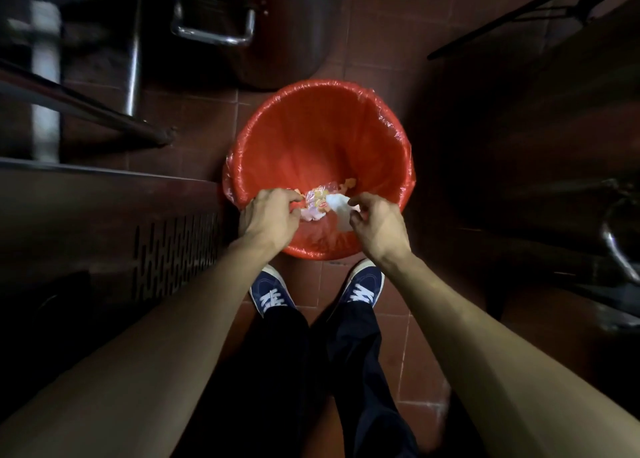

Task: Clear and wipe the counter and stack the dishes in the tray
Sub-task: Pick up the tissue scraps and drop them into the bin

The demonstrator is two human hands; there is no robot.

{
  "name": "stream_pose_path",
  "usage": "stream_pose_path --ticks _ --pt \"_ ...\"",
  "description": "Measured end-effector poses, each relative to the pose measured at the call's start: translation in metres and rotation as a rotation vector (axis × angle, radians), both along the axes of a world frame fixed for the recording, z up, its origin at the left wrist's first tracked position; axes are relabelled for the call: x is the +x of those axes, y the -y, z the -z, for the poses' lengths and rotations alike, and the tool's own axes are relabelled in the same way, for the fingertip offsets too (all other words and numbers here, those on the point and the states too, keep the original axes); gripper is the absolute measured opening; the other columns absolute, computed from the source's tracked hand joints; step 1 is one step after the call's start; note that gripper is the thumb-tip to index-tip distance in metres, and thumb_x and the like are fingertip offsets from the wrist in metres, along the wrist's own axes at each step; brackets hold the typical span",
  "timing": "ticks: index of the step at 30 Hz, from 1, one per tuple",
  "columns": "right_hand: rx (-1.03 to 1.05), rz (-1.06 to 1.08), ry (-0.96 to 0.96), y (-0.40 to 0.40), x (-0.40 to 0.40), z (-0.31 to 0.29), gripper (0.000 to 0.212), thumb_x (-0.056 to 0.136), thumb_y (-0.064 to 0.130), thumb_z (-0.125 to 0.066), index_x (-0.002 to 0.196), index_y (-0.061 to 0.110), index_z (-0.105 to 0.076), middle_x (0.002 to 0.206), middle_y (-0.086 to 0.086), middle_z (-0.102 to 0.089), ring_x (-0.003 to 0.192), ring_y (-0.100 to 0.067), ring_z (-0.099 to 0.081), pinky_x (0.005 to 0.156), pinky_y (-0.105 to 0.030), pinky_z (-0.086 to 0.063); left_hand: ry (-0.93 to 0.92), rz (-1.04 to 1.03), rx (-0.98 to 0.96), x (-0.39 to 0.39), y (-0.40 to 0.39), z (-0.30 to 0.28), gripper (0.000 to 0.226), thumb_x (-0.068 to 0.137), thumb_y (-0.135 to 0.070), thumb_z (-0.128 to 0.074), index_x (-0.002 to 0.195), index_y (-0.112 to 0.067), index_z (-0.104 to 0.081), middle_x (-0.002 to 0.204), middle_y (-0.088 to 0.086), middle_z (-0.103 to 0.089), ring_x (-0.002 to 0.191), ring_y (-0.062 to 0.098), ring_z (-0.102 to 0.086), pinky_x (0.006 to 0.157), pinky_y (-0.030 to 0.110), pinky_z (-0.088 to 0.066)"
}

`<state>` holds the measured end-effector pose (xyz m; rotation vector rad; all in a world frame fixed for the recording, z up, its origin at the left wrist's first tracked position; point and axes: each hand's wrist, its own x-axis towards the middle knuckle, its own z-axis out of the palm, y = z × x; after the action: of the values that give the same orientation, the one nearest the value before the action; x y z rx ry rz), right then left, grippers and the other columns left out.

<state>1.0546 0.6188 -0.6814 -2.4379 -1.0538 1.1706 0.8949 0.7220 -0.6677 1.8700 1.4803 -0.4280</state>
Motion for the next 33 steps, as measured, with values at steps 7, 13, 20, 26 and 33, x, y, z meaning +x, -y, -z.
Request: stream_pose_path --ticks 7,13,20,26,33 --pt "-0.004 0.007 -0.018 0.000 -0.001 -0.010 0.033 0.089 0.013 -0.053 0.118 0.022 -0.067 0.118 -0.005 -0.070 0.105 -0.026 -0.065 0.090 -0.039 -0.054 0.014 -0.004 0.003 -0.001 -0.003 -0.007 0.027 0.093 -0.027 -0.063 0.118 -0.035 -0.069 0.107 0.004 -0.074 0.091 0.031 -0.069 0.086 0.038 -0.056" --pt "-0.013 -0.040 -0.007 0.004 -0.001 -0.040 0.035 0.089 0.014 -0.054 0.122 0.022 -0.064 0.124 -0.005 -0.066 0.109 -0.026 -0.062 0.090 -0.037 -0.052 0.022 -0.023 -0.009 -0.006 0.008 -0.037 0.031 0.094 -0.033 -0.059 0.124 -0.034 -0.065 0.128 0.001 -0.066 0.113 0.031 -0.063 0.097 0.041 -0.052" --pt "0.014 -0.056 0.008 0.010 -0.010 -0.134 0.038 0.087 0.014 -0.053 0.123 0.021 -0.064 0.123 -0.006 -0.067 0.110 -0.027 -0.062 0.090 -0.037 -0.052 0.011 -0.013 -0.041 -0.026 0.012 -0.123 0.033 0.097 -0.036 -0.053 0.129 -0.033 -0.061 0.131 -0.002 -0.064 0.116 0.027 -0.061 0.100 0.039 -0.049" --pt "0.048 -0.053 0.033 0.009 -0.029 -0.254 0.034 0.086 0.015 -0.055 0.118 0.019 -0.066 0.119 -0.005 -0.068 0.105 -0.026 -0.064 0.089 -0.039 -0.053 0.065 -0.051 -0.045 -0.034 0.009 -0.244 0.034 0.095 -0.035 -0.054 0.129 -0.035 -0.061 0.132 0.001 -0.063 0.119 0.030 -0.059 0.101 0.039 -0.048" --pt "0.195 -0.075 0.095 0.009 -0.037 -0.364 0.031 0.088 0.018 -0.059 0.117 0.018 -0.067 0.118 -0.001 -0.069 0.102 -0.021 -0.066 0.089 -0.035 -0.053 0.236 -0.049 0.048 -0.038 0.015 -0.360 0.032 0.097 -0.031 -0.054 0.127 -0.029 -0.062 0.130 -0.002 -0.061 0.118 0.025 -0.057 0.100 0.040 -0.047"
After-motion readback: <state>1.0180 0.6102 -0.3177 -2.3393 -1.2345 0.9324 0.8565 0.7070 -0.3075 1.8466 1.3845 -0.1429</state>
